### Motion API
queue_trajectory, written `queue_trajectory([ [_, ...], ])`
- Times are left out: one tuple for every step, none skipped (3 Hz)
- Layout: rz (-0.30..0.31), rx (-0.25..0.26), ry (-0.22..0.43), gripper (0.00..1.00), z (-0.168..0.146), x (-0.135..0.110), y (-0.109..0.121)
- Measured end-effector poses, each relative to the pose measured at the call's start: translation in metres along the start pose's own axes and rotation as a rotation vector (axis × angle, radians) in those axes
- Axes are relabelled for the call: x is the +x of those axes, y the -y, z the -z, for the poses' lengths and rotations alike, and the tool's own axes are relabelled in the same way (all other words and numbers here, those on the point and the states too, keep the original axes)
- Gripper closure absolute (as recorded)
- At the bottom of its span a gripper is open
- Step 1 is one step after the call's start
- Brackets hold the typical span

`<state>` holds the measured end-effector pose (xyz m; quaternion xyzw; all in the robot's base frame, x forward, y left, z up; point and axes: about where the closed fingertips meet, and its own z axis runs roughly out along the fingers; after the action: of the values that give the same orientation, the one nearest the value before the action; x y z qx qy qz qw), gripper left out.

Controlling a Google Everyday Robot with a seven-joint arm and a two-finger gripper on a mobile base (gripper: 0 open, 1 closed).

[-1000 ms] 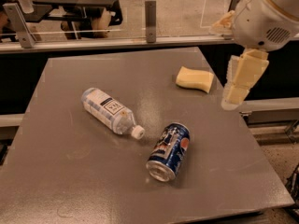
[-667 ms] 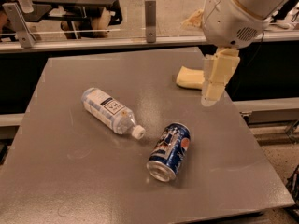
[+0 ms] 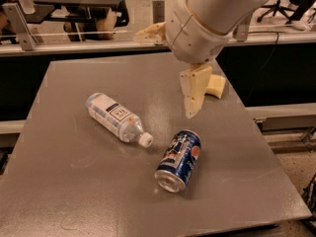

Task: Place blue plastic bottle upright

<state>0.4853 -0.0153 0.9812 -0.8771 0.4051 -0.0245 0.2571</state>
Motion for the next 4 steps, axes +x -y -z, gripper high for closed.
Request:
queue_trajectory([
  [0.250,-0.024,0.016,0.00,-0.023,-0.025,0.010],
  [0.498,-0.059,0.030,0.00,-0.046,-0.041,0.017],
  [0.783,-0.108,0.055,0.00,-0.072,-0.050,0.013],
  [0.965,-0.140,0.072,0.00,-0.083,-0.050,0.007],
])
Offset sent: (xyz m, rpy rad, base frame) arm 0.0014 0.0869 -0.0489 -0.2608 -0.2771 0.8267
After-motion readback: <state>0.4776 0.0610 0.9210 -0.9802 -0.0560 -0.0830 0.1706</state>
